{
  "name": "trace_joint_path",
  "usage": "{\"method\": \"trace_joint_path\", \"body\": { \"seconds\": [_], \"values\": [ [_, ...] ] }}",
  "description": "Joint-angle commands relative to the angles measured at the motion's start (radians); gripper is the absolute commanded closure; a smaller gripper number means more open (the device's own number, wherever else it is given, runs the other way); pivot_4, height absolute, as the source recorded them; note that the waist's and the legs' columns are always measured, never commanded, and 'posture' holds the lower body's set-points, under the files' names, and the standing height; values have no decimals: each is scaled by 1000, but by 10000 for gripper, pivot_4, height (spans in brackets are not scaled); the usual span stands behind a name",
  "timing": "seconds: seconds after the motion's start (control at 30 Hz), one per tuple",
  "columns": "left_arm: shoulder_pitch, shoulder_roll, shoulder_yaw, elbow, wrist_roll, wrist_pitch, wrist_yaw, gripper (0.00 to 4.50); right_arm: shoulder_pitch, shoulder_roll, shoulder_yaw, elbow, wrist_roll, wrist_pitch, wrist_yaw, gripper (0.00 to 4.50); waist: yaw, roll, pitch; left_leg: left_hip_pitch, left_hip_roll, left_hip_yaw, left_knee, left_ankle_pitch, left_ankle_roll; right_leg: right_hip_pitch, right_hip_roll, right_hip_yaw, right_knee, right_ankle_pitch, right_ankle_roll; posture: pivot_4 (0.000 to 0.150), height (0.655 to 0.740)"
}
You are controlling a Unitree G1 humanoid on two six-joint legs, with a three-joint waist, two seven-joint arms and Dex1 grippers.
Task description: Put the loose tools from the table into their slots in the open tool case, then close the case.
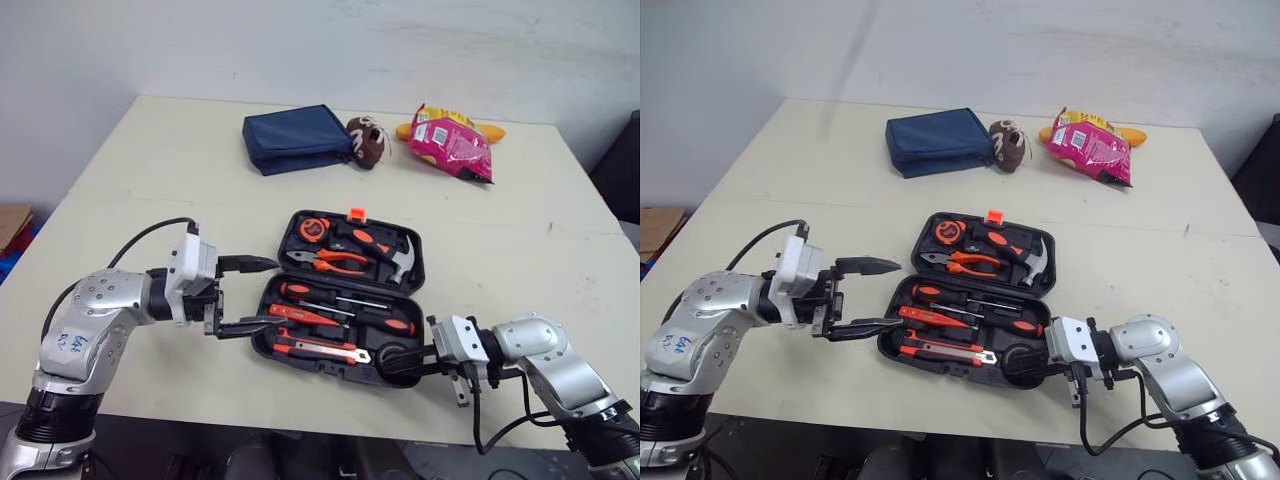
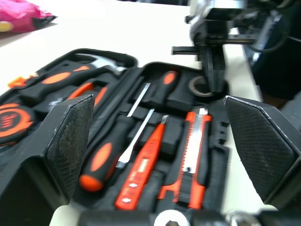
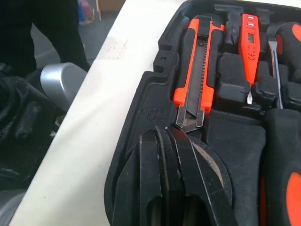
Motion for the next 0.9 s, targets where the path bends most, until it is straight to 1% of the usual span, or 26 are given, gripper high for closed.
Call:
{"method": "trace_joint_path", "body": {
  "seconds": [0.03,0.13,0.17,0.2,0.23,0.27,0.33,0.4,0.47,0.5,0.57,0.6,0.7,0.83,0.9],
  "values": [
    [-2,-8,-6,-23,-10,-5,-8,0,47,-8,51,174,-90,-4,33,44724,3,-2,-3,1,0,0,0,0,0,1,0,0,0,0,0,1500,7400],
    [-4,-11,-8,-20,-1,-6,-6,0,45,-14,60,196,-120,-52,39,44724,14,-2,-5,1,-1,-1,-1,-1,0,1,-2,-1,-1,-2,-4,1500,7400],
    [-4,-12,-9,-22,0,-5,-4,0,44,-11,48,184,-105,-60,40,44724,18,-2,-5,1,-1,-1,-1,-1,1,1,-2,-1,-1,-3,-5,1500,7400],
    [-1,-12,-9,-27,0,-4,-1,0,43,-9,21,142,-61,-27,29,44724,20,-2,-5,1,-1,-1,-1,-1,0,1,-2,-1,-2,-3,-6,1500,7400],
    [8,-13,-1,-30,2,-4,9,0,33,-15,-31,55,24,42,2,44724,21,-3,-5,1,-1,-1,-1,-1,0,1,-2,-1,-2,-4,-7,1500,7400],
    [15,-13,4,-31,3,-4,16,0,26,-19,-70,-8,82,94,-17,44724,22,0,-3,0,-1,-1,-1,-1,0,1,-2,-1,-2,-4,-7,1500,7400],
    [30,-10,14,-30,11,-7,29,0,22,-61,-140,-118,195,209,-25,44724,22,12,4,-5,-2,-2,-1,0,1,-4,-5,-3,-1,-4,-7,1500,7400],
    [41,-6,20,-31,16,-10,36,0,34,-109,-192,-189,262,300,-18,44724,23,23,11,-10,-4,-1,0,2,6,-9,-7,-4,0,-1,-1,1500,7400],
    [45,-5,22,-31,17,-13,38,0,42,-134,-219,-224,282,346,-23,44724,24,26,11,-19,-5,-1,0,4,8,-19,-8,-4,2,1,1,1500,7400],
    [42,-4,27,-21,18,-14,41,0,49,-166,-274,-241,315,393,-42,44724,23,25,11,-23,-4,-2,0,5,7,-22,-7,-6,3,0,1,1500,7400],
    [29,-3,32,6,25,-19,45,0,65,-217,-358,-237,324,422,-42,44724,23,26,12,-24,-2,-3,0,4,5,-22,-3,-7,2,0,1,1500,7400],
    [23,-4,33,17,30,-23,47,0,71,-224,-379,-223,312,420,-49,44724,23,27,13,-24,-2,-3,0,4,5,-22,-3,-7,2,-1,1,1500,7400],
    [4,-9,24,50,55,-34,58,0,71,-213,-373,-148,213,359,-77,44724,20,25,13,-24,-2,-3,0,4,5,-21,-1,-6,1,-1,2,1500,7400],
    [-58,-25,-20,149,150,-53,108,0,6,-146,-340,77,41,201,-166,44724,20,25,15,-23,-2,-1,2,4,5,-21,-1,-4,1,0,4,1500,7400],
    [-89,-34,-39,208,201,-71,135,5748,-2,-139,-322,145,-8,177,-176,45000,20,25,15,-23,-2,1,2,5,6,-21,-1,-2,1,1,5,1500,7400]
  ]
}}
